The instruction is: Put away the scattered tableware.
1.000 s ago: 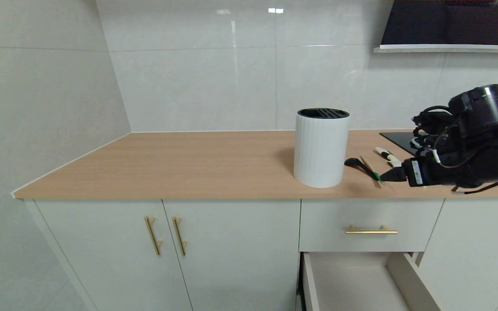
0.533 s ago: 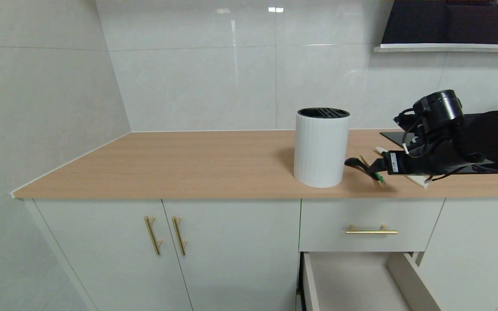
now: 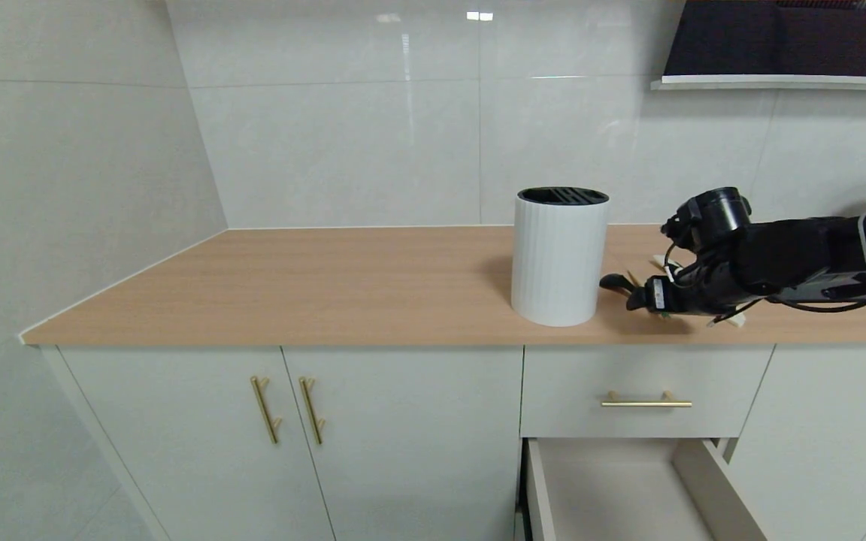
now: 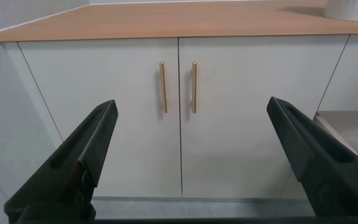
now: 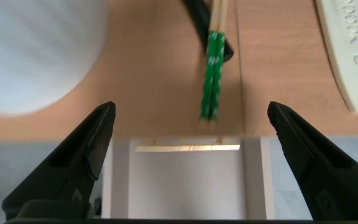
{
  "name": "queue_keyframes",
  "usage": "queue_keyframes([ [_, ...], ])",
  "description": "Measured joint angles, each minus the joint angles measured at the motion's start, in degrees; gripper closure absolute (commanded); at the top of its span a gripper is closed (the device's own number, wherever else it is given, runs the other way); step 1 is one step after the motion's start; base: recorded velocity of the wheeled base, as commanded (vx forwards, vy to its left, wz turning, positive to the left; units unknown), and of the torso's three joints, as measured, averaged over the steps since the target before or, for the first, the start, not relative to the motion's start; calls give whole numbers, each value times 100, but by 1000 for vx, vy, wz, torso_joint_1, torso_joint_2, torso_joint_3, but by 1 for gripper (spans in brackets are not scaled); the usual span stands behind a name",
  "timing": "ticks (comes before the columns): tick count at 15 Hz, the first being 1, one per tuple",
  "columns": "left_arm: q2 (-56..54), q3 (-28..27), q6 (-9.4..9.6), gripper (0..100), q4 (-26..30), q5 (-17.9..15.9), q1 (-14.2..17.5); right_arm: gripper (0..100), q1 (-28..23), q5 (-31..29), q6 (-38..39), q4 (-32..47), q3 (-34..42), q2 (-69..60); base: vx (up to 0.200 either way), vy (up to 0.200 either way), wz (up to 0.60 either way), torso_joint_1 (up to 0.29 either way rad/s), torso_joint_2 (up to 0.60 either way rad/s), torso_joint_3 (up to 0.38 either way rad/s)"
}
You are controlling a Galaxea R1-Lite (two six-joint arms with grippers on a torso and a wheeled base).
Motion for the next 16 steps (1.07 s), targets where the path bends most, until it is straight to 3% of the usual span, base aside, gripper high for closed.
queue_keyframes([
  [6, 2, 0, 0, 0, -2, 0, 0, 0, -105, -20, 40, -15, -140, 247, 0, 0, 0, 0, 0, 0],
  [7, 0, 0, 1, 0, 0, 2, 0, 100, -107, -22, 40, -15, -141, 254, 0, 0, 0, 0, 0, 0],
  [16, 2, -2, 0, 0, 0, 0, 0, 100, -116, -26, 29, 16, -133, 286, 0, 0, 0, 0, 0, 0],
])
